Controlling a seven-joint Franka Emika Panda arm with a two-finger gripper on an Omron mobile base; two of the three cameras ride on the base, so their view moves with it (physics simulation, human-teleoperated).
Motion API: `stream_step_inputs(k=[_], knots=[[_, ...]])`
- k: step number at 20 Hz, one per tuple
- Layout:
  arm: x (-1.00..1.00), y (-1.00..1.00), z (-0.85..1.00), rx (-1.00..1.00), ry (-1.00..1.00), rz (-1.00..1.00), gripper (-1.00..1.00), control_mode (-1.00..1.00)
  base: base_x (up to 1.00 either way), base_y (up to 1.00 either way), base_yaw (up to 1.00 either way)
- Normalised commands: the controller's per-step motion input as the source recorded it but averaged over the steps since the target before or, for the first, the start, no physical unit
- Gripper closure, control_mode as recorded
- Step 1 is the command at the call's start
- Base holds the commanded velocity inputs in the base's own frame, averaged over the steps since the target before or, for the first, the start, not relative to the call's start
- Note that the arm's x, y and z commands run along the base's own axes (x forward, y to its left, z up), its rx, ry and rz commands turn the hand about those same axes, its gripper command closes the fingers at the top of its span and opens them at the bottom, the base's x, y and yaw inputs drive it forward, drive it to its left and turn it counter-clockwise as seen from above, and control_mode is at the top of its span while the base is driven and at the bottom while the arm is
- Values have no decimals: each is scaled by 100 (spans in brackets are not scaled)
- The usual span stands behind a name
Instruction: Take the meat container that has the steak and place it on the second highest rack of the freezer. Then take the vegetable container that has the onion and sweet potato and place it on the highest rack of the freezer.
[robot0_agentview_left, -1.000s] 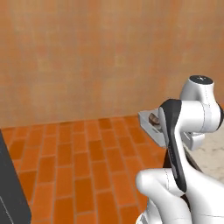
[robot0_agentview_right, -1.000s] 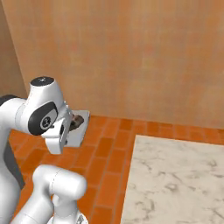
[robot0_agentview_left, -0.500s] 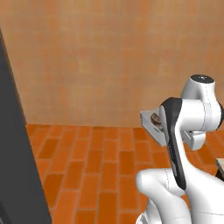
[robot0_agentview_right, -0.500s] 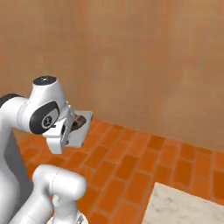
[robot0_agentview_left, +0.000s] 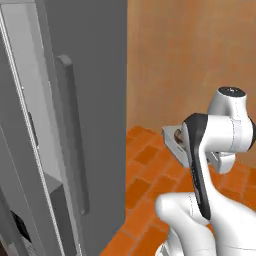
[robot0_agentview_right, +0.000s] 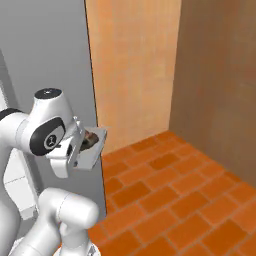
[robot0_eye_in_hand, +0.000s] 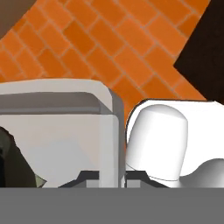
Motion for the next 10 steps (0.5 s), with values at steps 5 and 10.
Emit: stream_step_inputs(k=[5, 10], knots=[[0, 0, 0, 0, 0, 0, 100, 100, 20, 0, 91], [0, 0, 0, 0, 0, 0, 100, 100, 35, -10, 83]])
